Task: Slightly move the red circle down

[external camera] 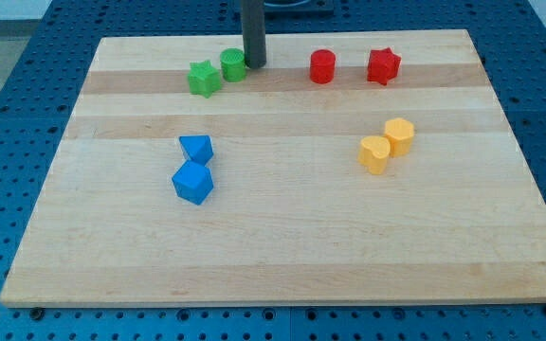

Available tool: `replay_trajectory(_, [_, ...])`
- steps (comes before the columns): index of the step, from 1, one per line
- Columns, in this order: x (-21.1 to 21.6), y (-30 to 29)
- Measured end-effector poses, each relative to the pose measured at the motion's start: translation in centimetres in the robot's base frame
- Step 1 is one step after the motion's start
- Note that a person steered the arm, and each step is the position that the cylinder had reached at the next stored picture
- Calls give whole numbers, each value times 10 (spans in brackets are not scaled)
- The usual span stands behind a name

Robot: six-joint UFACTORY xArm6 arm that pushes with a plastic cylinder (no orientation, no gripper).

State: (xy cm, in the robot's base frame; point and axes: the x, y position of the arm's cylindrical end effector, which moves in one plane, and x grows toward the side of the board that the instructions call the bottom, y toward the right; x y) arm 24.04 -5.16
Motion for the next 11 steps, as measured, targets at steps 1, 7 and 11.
replay_trajectory(1, [-8, 0])
replay_trajectory(7, [7, 87])
replay_trajectory(11, [38, 80])
